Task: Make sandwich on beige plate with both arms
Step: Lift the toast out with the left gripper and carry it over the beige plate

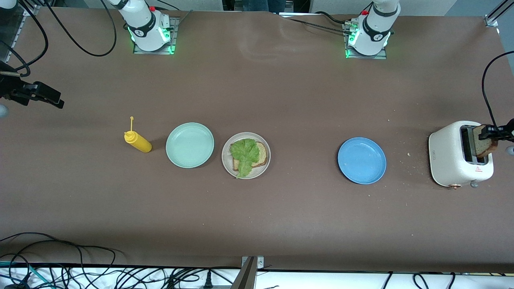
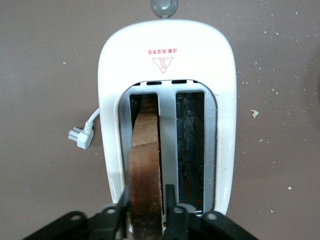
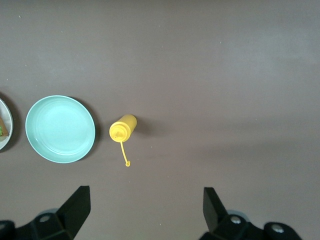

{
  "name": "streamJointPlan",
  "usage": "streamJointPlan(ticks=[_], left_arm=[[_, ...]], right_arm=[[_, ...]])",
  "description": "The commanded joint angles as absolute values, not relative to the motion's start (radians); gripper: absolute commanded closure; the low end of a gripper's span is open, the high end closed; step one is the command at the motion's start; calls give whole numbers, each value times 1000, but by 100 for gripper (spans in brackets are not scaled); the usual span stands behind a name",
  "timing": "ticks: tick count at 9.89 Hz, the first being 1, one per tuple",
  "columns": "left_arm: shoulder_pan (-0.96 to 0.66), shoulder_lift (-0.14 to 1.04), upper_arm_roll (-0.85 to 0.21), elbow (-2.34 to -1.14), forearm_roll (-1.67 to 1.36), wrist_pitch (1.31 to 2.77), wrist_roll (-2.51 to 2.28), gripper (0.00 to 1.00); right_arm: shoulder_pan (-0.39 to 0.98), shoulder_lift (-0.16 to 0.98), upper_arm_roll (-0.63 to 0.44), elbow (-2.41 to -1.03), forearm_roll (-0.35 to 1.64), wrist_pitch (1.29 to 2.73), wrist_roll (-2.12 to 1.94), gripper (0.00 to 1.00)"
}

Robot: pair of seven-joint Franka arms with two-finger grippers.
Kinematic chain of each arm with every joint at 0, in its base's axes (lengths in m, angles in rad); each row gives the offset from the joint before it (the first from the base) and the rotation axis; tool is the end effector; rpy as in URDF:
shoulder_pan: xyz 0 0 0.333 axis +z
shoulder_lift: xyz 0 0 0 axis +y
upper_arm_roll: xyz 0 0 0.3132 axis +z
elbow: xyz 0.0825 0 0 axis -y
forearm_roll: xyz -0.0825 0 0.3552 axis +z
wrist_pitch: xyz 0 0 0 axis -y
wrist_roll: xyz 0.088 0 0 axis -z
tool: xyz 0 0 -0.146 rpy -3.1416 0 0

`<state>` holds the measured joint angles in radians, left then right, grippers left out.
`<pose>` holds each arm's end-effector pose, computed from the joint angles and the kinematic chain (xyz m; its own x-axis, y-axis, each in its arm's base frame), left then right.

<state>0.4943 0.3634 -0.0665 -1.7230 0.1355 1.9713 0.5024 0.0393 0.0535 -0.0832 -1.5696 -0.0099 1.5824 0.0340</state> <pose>0.5475 0.2676 0.3388 0.9808 -0.1279 -0.1470 -0.1331 -0.9907 -0.0267 0.5396 -0.0241 0.5558 0.9962 -0.0777 -0.0400 -0.0772 -0.9969 0.0157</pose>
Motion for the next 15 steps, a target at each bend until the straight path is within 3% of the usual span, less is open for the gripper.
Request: streamJointPlan(ticks=[1, 4, 8, 15], left_arm=[[499, 342, -78, -1729, 167, 1977, 529, 100], [489, 339, -110, -1656, 160, 1932, 526, 100], [459, 342, -207, -1438, 152, 1703, 520, 100], [258, 383, -207, -1402, -257, 1553, 395, 100]], right_arm=[[41, 51, -92, -1552, 21, 1555, 48, 0], [40, 41, -97, -1554, 21, 1555, 45, 0], [40, 41, -97, -1552, 17, 1557, 44, 0], [38, 41, -98, -1552, 21, 1555, 43, 0]])
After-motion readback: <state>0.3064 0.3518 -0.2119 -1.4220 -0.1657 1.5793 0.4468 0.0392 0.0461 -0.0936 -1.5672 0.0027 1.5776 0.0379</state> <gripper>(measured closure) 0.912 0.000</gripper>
